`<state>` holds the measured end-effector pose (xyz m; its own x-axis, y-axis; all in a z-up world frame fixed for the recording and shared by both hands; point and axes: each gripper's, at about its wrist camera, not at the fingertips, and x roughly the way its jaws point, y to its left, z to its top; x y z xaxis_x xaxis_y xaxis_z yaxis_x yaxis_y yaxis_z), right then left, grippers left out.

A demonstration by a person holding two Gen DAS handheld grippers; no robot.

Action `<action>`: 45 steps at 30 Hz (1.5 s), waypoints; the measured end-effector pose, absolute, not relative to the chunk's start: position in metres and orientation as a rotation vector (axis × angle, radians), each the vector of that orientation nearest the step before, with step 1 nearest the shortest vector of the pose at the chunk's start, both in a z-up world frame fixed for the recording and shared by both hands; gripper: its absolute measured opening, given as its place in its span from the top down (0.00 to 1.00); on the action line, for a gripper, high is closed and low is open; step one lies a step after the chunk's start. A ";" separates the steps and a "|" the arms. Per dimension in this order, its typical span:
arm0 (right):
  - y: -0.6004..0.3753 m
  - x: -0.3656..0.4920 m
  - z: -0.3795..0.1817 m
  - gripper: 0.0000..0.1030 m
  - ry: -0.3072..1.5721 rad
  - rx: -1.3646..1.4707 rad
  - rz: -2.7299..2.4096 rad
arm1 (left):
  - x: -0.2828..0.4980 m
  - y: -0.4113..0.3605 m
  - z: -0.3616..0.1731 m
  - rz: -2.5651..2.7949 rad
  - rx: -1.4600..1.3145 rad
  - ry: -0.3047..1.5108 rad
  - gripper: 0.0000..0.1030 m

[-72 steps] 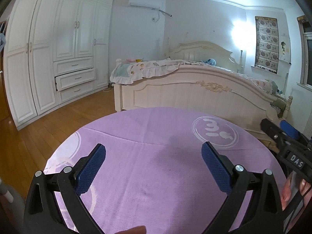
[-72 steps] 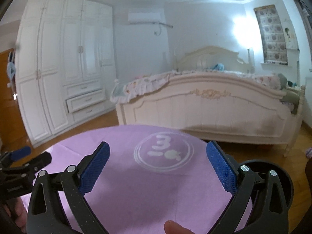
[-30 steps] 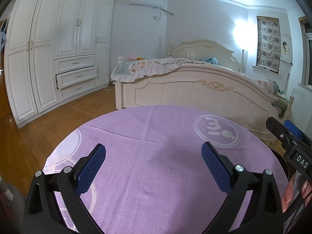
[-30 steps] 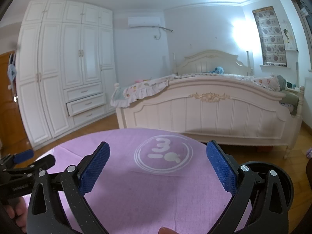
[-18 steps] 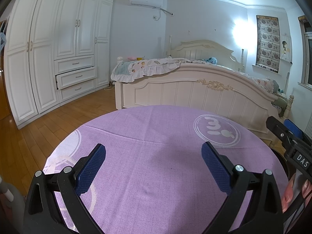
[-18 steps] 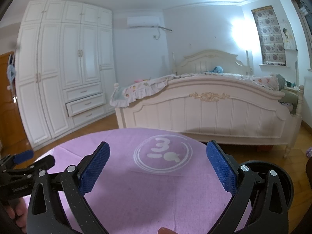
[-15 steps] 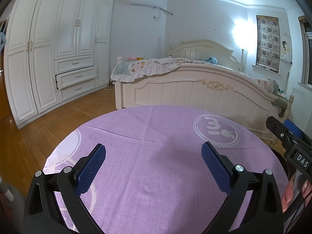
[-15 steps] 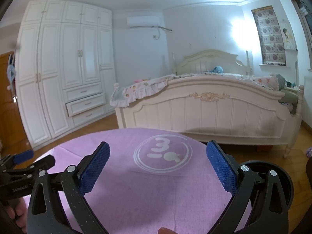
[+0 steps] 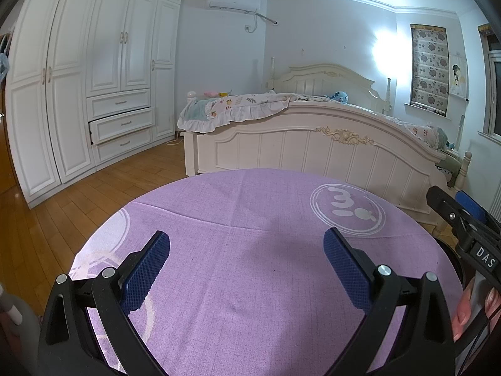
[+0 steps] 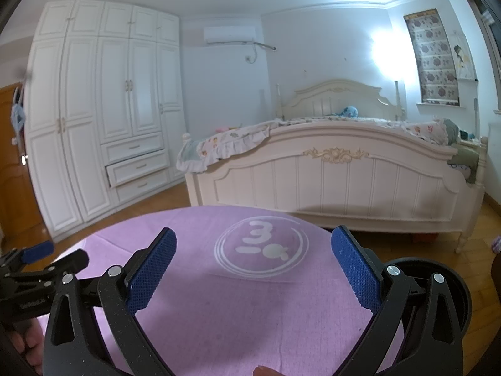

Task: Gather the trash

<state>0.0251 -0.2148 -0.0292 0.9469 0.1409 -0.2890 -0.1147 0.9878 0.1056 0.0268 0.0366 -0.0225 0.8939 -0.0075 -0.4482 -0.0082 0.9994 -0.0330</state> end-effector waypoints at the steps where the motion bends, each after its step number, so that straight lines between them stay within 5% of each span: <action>1: -0.215 0.025 -0.029 0.05 0.301 0.088 0.130 | 0.027 0.037 -0.023 0.000 -0.034 0.465 0.05; 45: -0.214 0.025 -0.029 0.05 0.302 0.092 0.128 | 0.038 0.043 -0.024 -0.011 -0.013 0.478 0.05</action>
